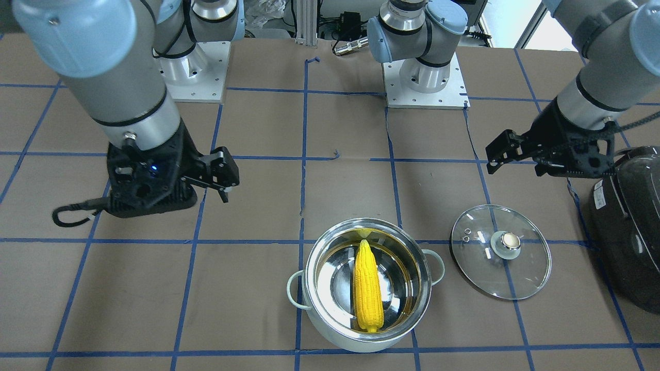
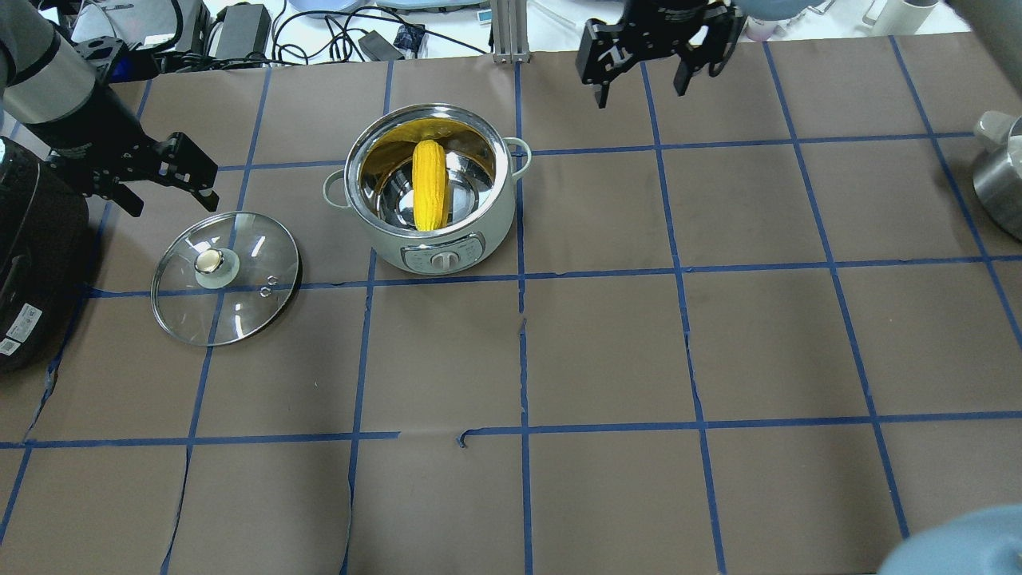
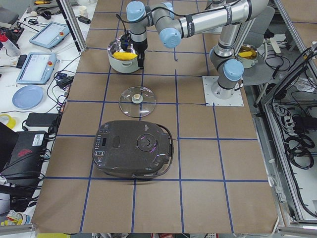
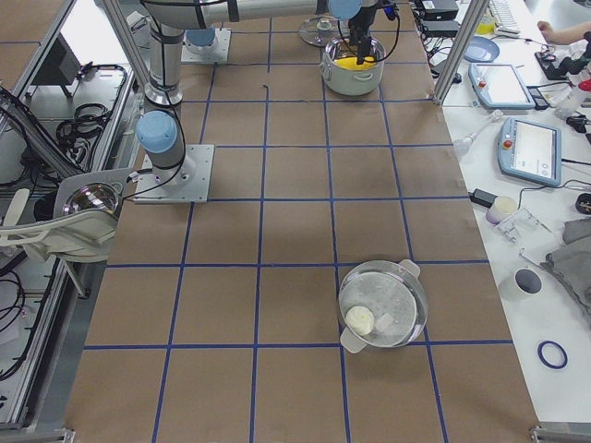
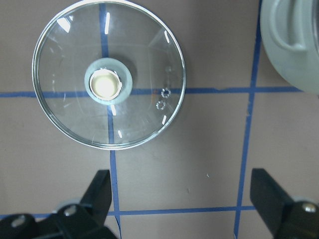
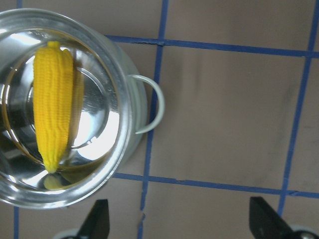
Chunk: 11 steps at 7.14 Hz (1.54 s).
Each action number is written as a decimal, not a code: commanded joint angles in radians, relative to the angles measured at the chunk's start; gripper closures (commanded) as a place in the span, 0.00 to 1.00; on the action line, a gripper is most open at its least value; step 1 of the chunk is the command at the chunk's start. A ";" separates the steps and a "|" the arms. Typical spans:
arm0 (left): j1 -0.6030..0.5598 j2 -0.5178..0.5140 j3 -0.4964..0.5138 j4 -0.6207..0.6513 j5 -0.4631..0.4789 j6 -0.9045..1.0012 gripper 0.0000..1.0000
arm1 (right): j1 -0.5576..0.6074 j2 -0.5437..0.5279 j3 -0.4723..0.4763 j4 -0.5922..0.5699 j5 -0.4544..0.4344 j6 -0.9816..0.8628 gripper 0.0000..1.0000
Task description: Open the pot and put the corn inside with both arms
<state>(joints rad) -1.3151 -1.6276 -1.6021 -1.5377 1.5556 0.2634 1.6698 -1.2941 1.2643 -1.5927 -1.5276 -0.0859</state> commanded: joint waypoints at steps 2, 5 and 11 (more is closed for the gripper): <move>-0.153 0.086 0.060 -0.098 0.017 -0.134 0.00 | -0.059 -0.218 0.243 -0.042 -0.002 -0.092 0.00; -0.216 0.086 0.059 -0.065 0.027 -0.267 0.00 | -0.064 -0.234 0.256 -0.125 -0.063 -0.098 0.00; -0.273 0.084 0.047 0.002 0.027 -0.280 0.00 | -0.064 -0.238 0.251 -0.070 -0.085 -0.097 0.00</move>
<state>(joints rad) -1.5860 -1.5450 -1.5521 -1.5381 1.5845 -0.0172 1.6061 -1.5323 1.5157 -1.6619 -1.6151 -0.1826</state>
